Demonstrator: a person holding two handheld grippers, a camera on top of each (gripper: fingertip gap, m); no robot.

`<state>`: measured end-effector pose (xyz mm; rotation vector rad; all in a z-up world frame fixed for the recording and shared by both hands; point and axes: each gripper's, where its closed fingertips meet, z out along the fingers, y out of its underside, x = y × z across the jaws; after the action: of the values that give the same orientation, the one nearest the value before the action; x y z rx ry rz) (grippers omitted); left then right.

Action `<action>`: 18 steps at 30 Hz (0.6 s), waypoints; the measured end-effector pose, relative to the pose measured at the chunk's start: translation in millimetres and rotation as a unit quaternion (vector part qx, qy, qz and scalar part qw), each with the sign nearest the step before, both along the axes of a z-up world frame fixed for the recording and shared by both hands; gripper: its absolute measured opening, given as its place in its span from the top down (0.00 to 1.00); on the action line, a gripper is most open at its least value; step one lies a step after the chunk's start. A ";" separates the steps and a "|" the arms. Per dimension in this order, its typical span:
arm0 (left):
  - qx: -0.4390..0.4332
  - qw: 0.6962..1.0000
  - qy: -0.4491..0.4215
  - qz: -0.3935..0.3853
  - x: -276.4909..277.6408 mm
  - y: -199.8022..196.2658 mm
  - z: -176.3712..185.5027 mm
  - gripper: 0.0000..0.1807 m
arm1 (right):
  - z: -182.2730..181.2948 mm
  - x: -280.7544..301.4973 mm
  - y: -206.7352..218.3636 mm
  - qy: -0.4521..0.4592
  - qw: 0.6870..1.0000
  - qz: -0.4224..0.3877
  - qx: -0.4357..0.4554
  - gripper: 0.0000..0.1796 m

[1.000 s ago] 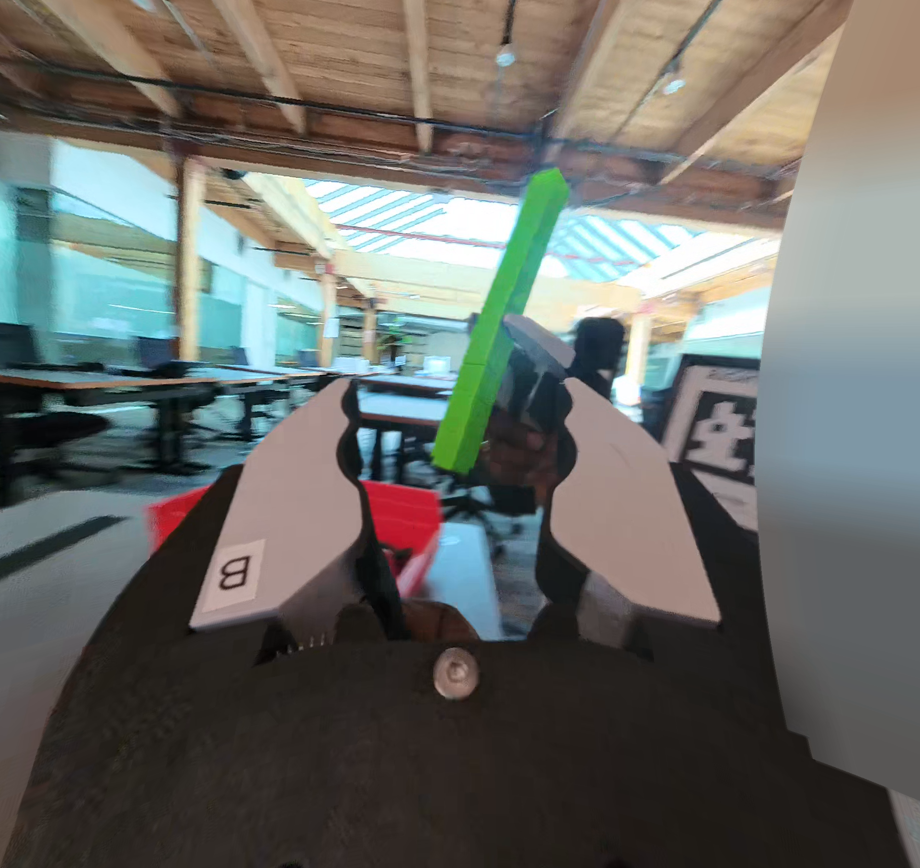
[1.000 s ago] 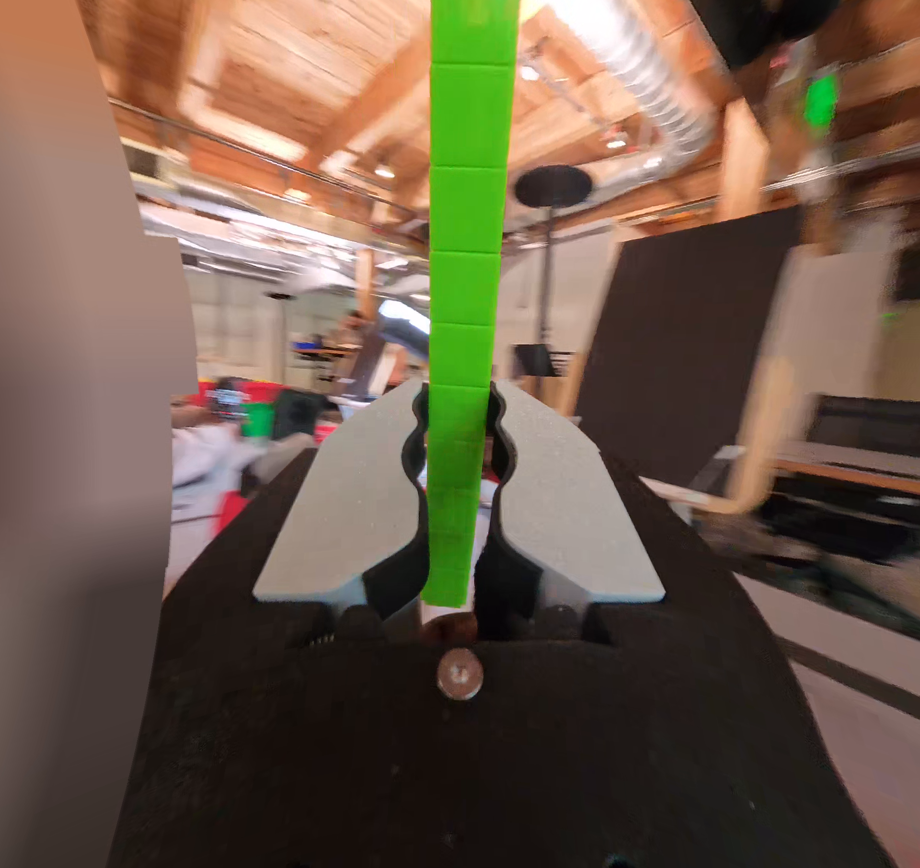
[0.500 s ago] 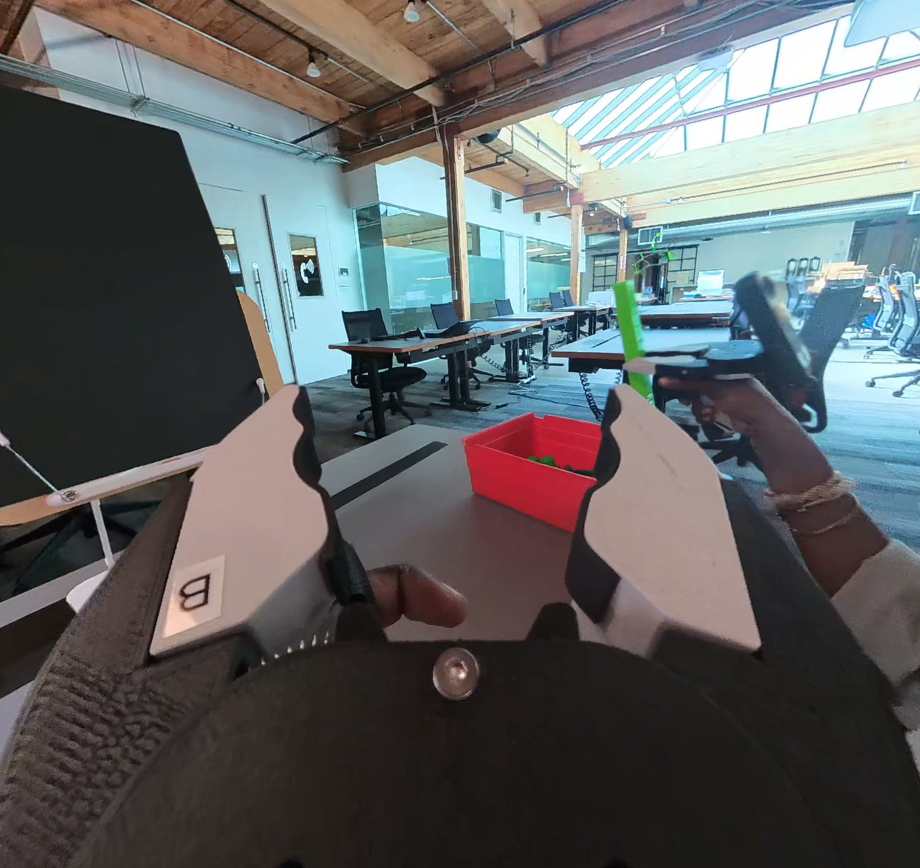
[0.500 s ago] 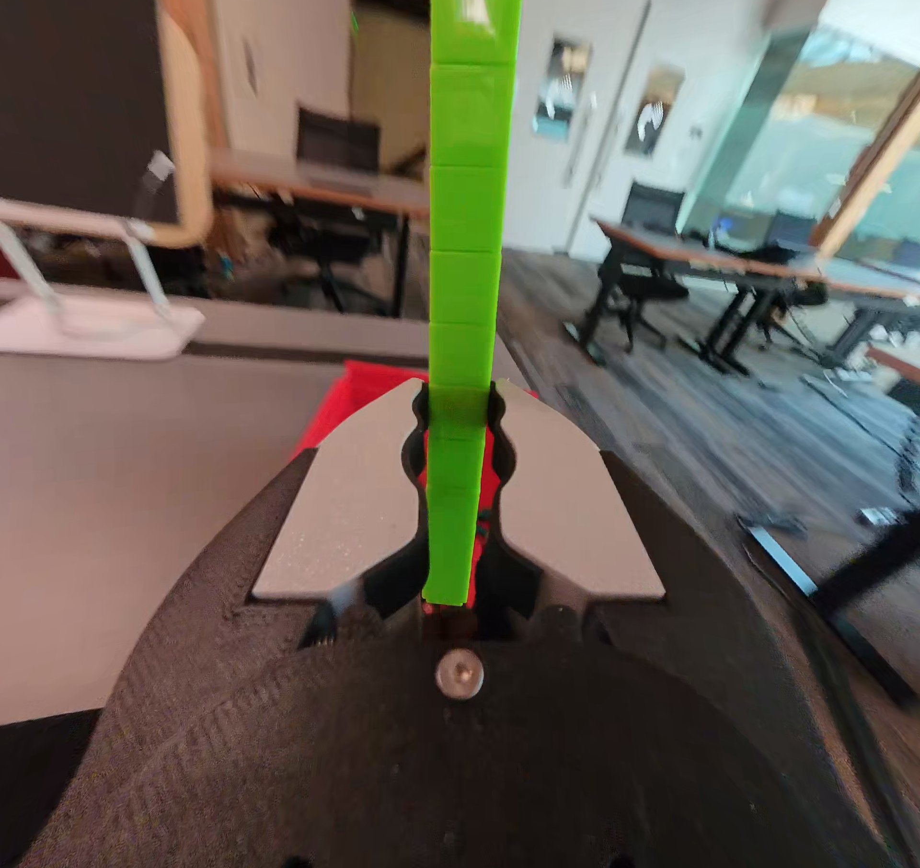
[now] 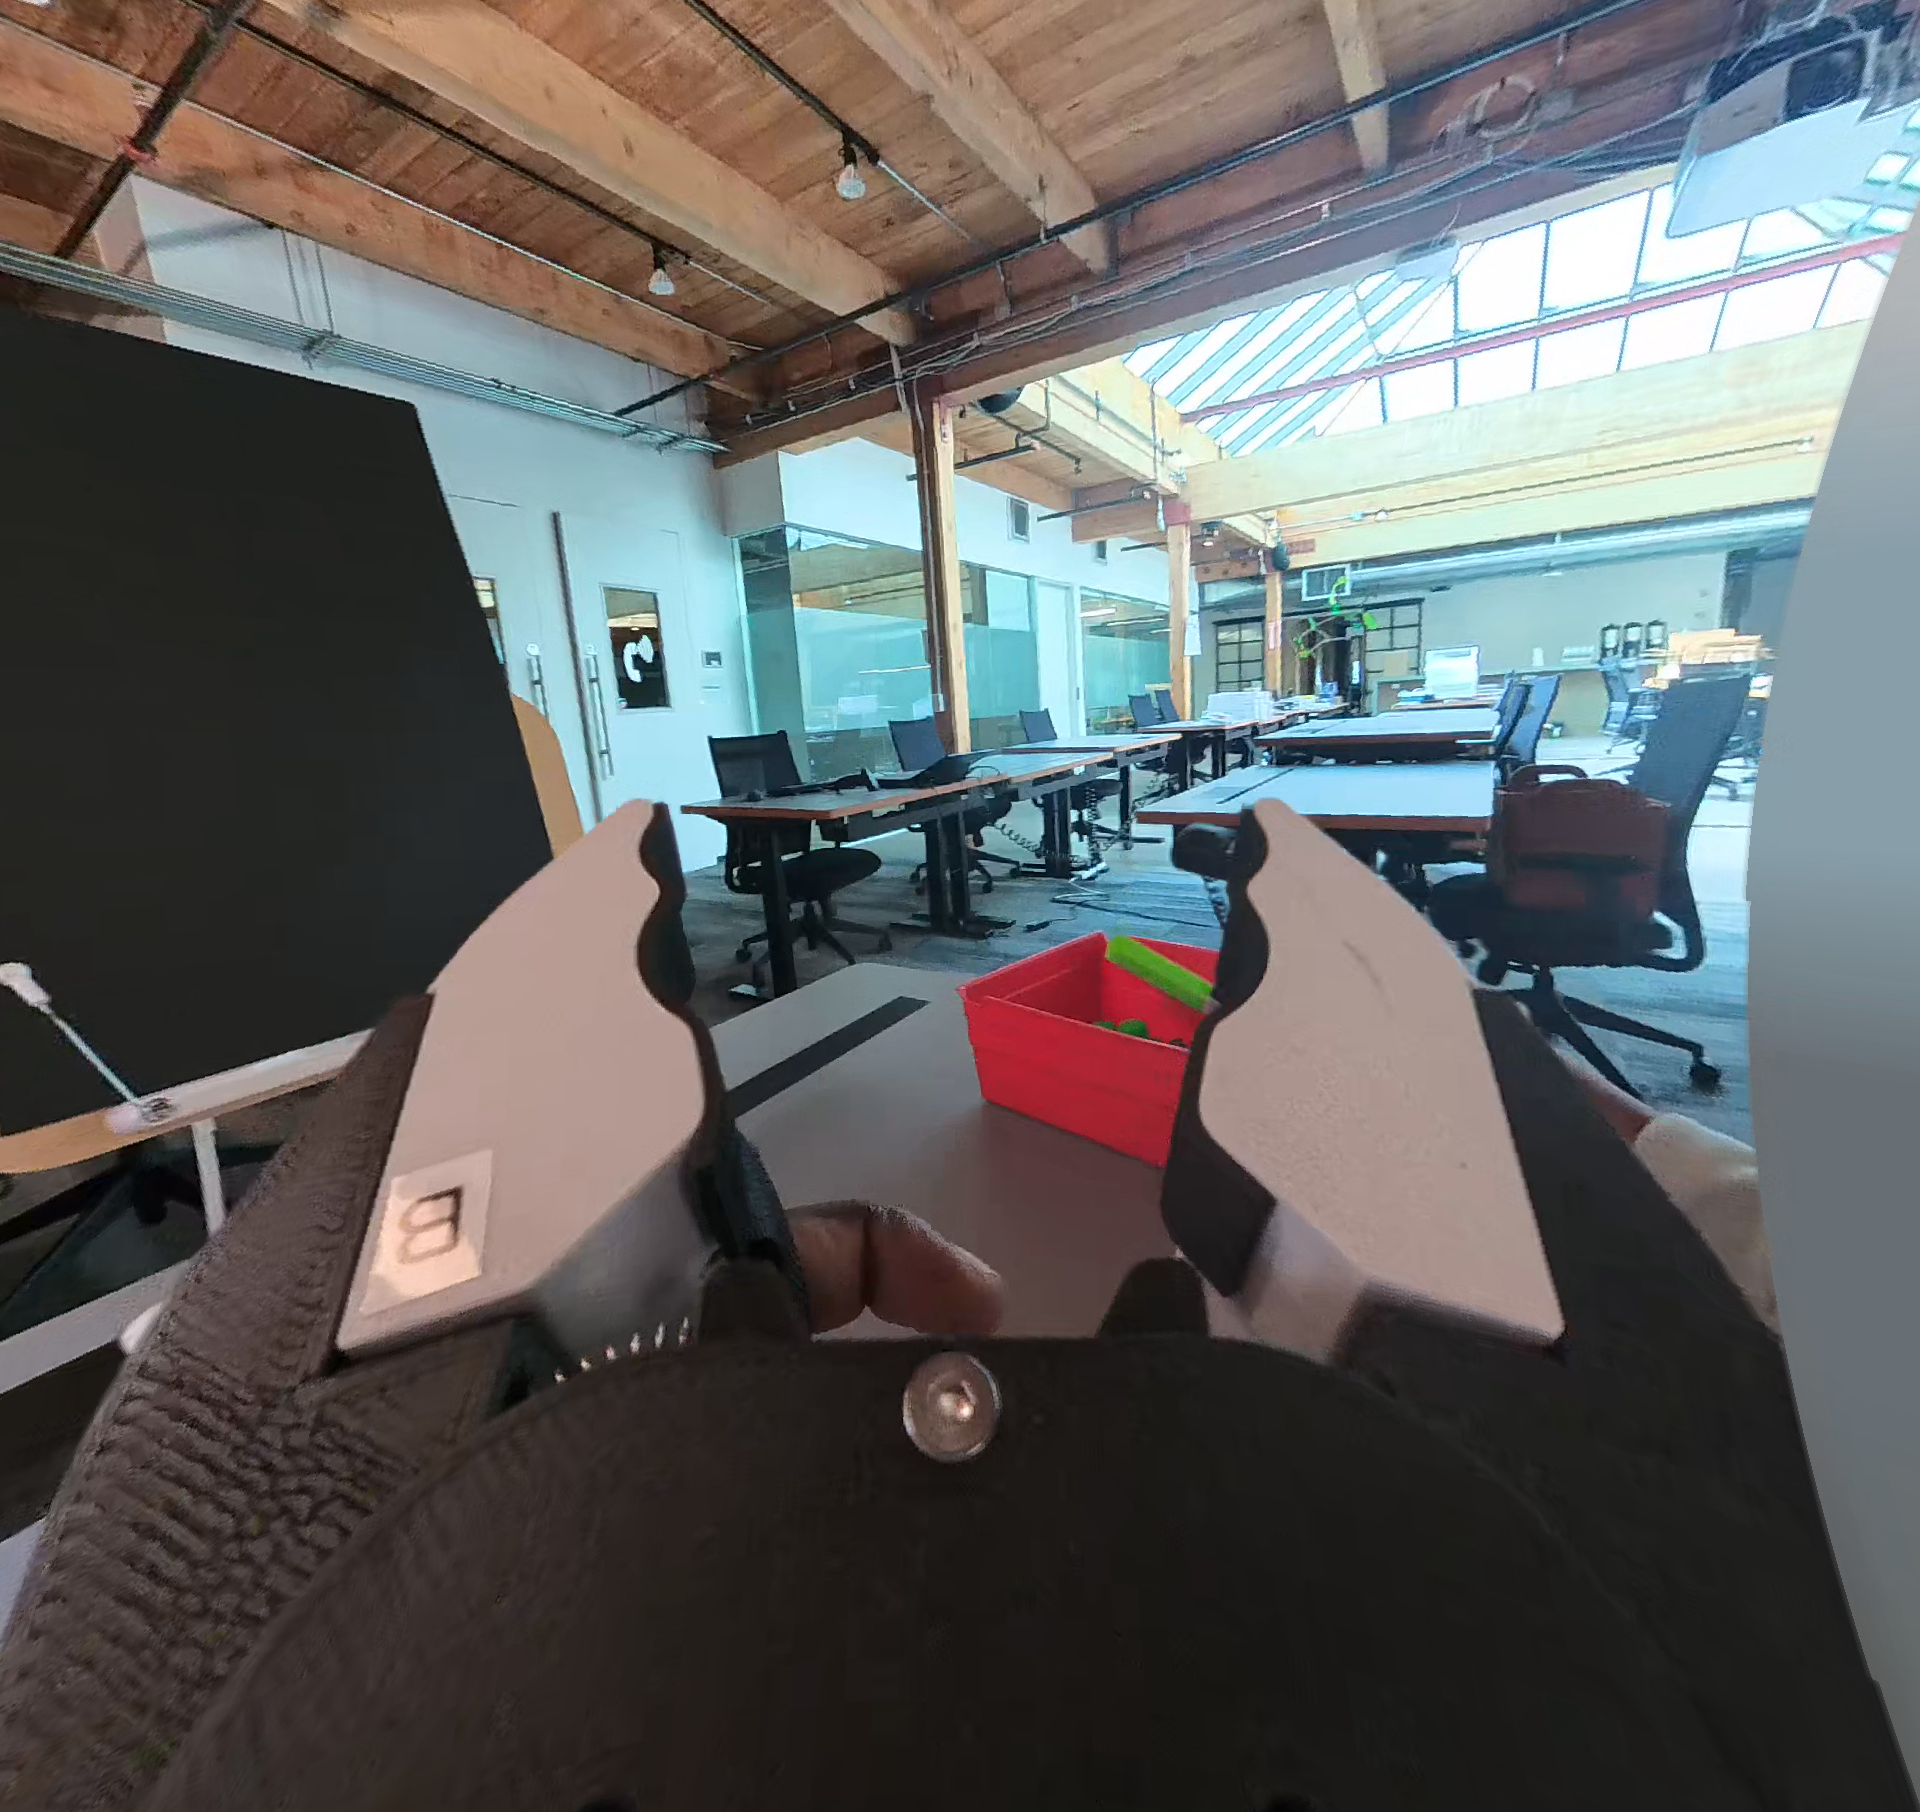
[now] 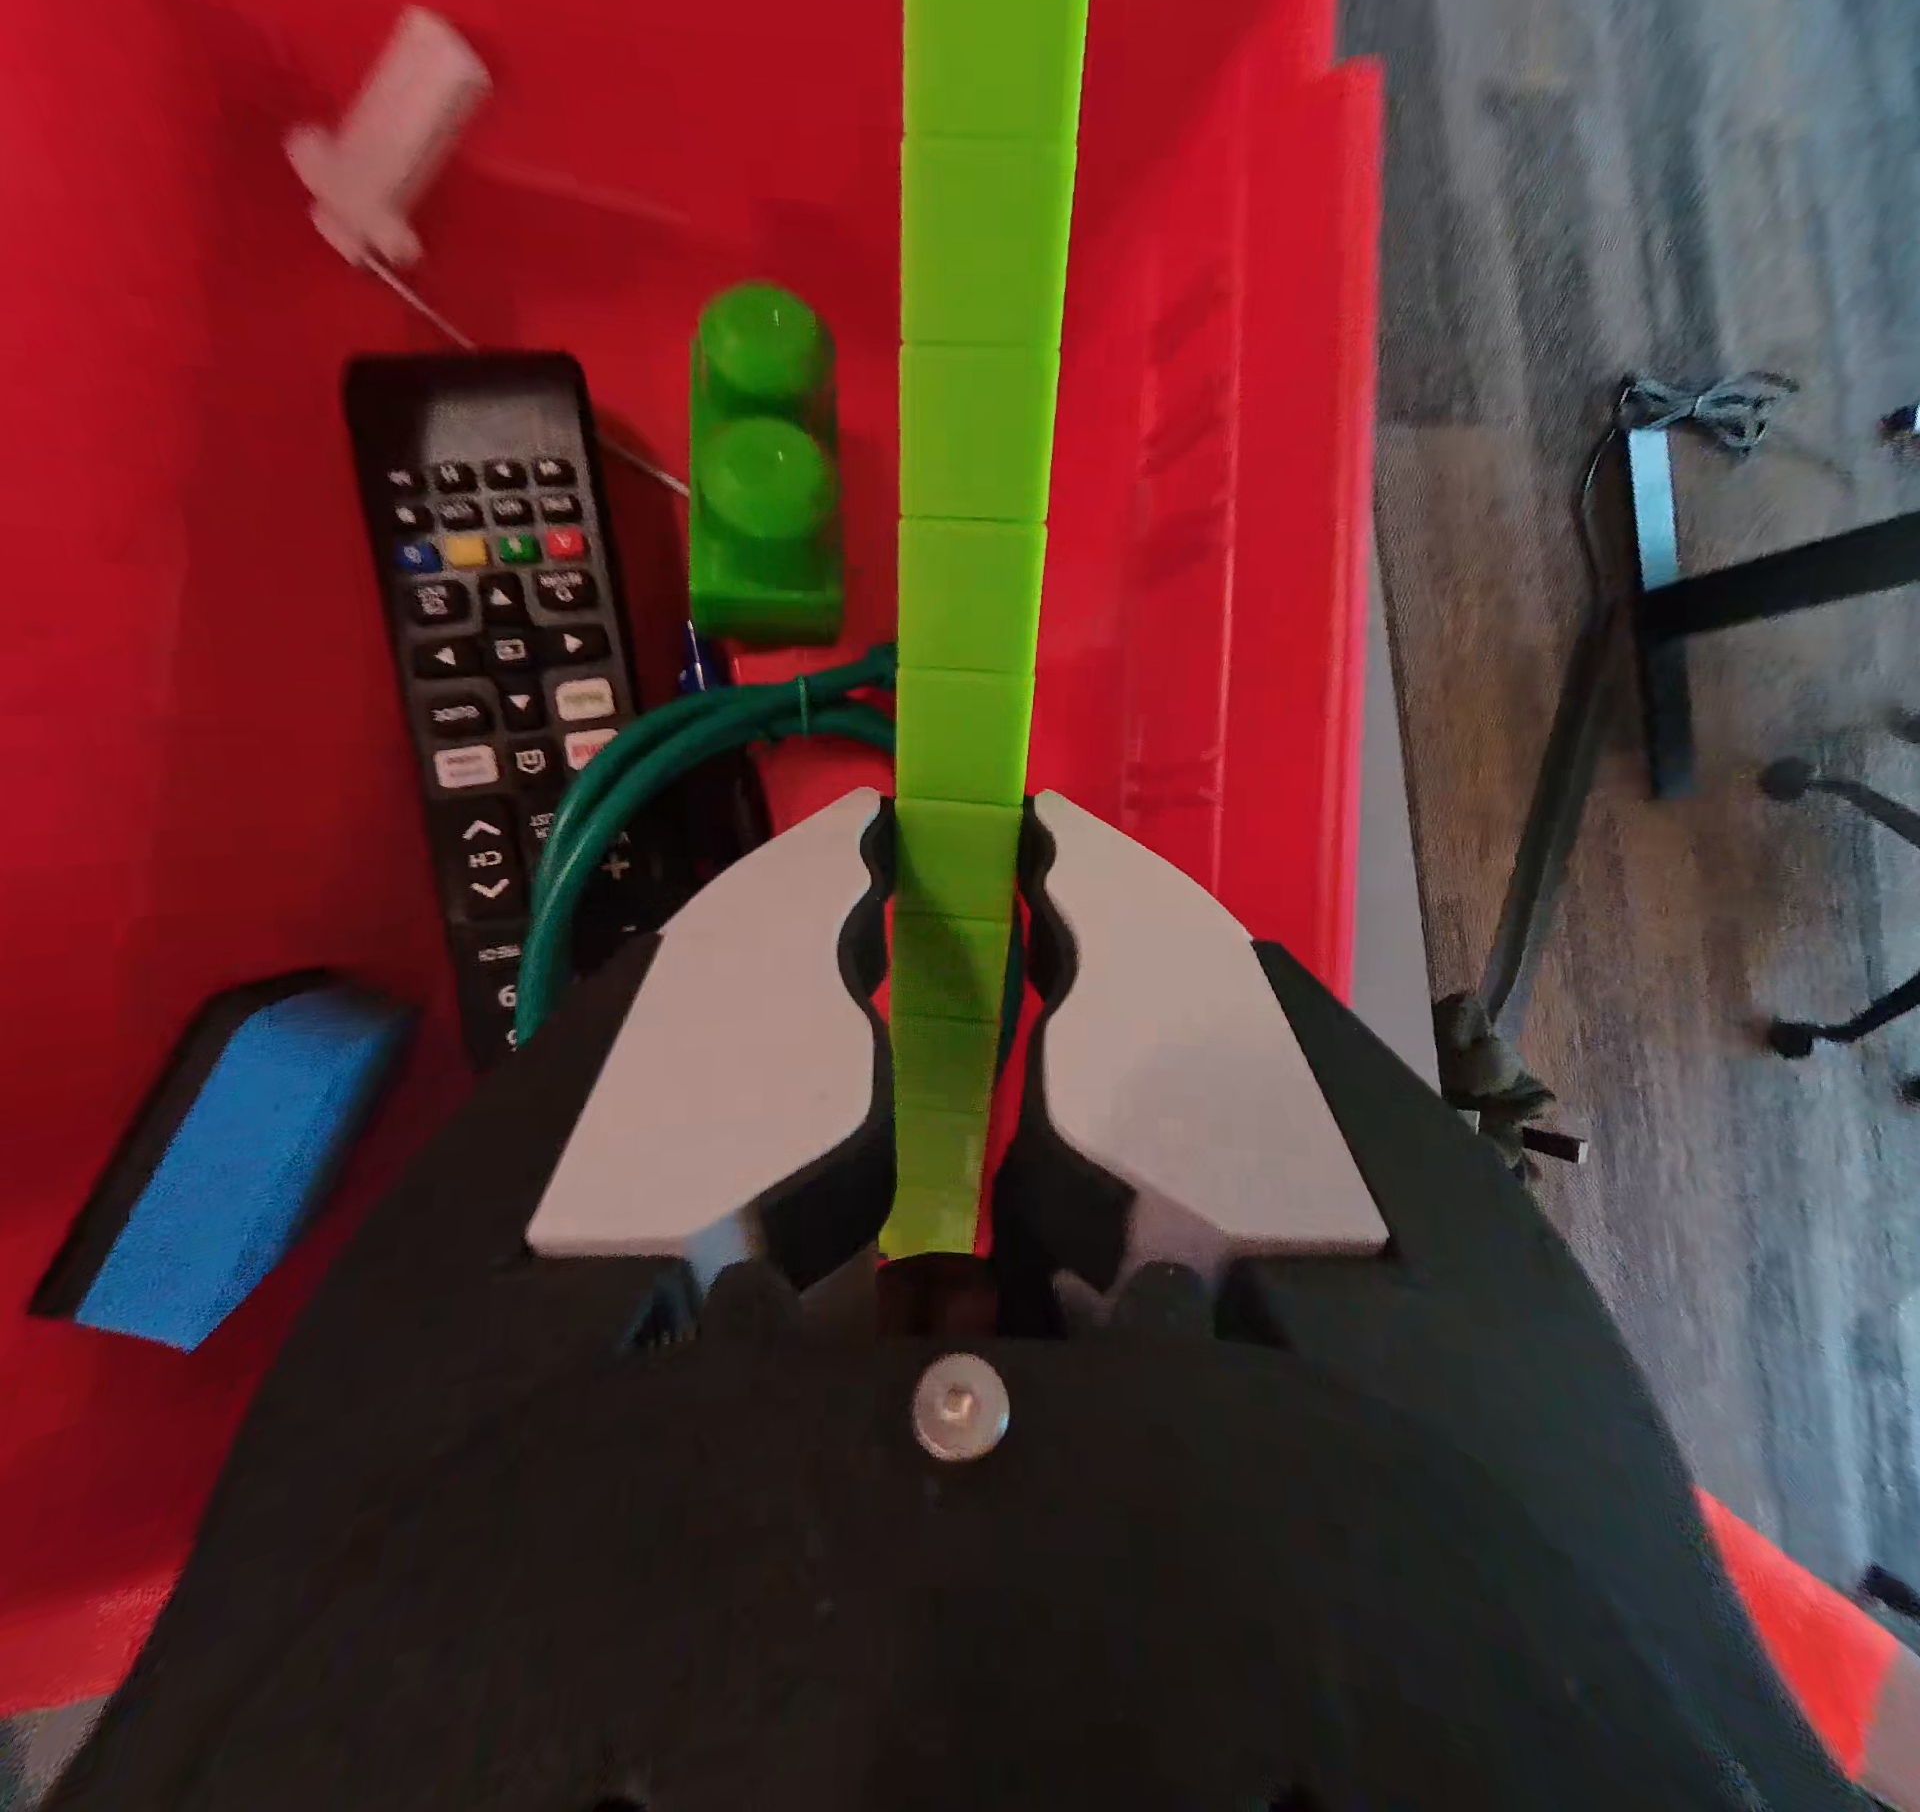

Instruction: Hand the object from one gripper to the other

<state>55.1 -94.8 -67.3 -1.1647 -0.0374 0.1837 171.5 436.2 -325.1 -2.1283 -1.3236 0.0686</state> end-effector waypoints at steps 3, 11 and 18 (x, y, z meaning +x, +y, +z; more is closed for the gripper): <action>-0.003 1.000 0.003 -0.010 3.0 0.9 -0.8 0.44 | -10.9 0.1 1.6 -0.028 0.999 -0.005 -0.015 0.88; 0.003 1.000 0.000 -0.014 2.3 -2.2 0.4 0.43 | -21.3 -0.5 4.5 -0.053 0.998 -0.012 -0.026 0.88; 0.038 0.999 0.004 -0.007 0.4 -12.2 8.9 0.35 | -1.4 -9.7 -2.2 0.012 1.000 0.003 -0.004 0.81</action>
<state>55.5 -107.0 -58.4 -1.0881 -0.0291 0.1732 161.9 434.0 -326.5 -2.1242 -1.3184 0.1023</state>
